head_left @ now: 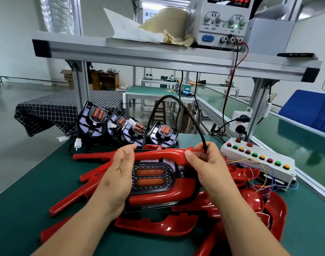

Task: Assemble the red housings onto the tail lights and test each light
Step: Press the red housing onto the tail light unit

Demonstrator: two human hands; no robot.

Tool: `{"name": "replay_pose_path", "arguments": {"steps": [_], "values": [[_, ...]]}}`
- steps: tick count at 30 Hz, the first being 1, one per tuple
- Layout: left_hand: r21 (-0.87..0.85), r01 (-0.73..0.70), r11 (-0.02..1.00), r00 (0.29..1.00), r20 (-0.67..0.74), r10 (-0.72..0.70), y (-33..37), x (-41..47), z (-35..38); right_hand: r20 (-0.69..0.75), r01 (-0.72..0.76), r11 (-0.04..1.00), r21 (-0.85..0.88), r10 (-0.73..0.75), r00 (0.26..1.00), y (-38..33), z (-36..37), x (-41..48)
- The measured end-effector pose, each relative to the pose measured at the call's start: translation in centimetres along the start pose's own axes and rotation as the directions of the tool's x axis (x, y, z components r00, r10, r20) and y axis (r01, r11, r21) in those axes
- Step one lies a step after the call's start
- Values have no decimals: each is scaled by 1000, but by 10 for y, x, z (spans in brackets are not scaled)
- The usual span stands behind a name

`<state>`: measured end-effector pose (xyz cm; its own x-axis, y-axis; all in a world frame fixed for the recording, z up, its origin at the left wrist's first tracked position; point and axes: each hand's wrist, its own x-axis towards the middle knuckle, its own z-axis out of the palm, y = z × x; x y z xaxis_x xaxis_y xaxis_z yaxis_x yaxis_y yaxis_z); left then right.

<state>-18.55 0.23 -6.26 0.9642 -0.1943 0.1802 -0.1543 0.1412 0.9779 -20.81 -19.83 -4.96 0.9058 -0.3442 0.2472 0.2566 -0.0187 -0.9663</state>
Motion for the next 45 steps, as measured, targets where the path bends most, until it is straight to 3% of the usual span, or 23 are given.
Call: {"name": "replay_pose_path", "arguments": {"steps": [6, 13, 20, 24, 32, 36, 41, 45], "values": [[14, -124, 992, 992, 23, 124, -6, 7, -5, -68, 9, 985, -170, -21, 997, -6, -1, -4], [-35, -187, 982, 982, 14, 188, -8, 6, -1, -70, -4, 1000, -19, 2, 998, -11, -2, -5], [-125, -114, 986, 993, -26, 111, -11, 9, 1, -61, 40, 999, -3, -40, 997, -9, -2, -3], [-121, -92, 988, 995, -32, 89, -13, 12, -3, -60, 112, 987, -116, -119, 991, -7, 1, -4], [-135, -84, 987, 996, 5, 86, -11, 13, -4, -108, 90, 928, -363, -138, 985, 2, 1, -4], [-232, -44, 972, 998, 26, 51, -7, 11, 0, -184, 55, 891, -451, -153, 971, 5, 0, -3], [-300, -11, 954, 1000, 17, 16, -6, 12, 0, -68, -43, 981, -189, 30, 997, 7, 4, -5], [-289, -20, 957, 1000, 4, 22, -6, 12, -4, 58, 25, 994, -108, -18, 998, 2, 3, -7]]}}
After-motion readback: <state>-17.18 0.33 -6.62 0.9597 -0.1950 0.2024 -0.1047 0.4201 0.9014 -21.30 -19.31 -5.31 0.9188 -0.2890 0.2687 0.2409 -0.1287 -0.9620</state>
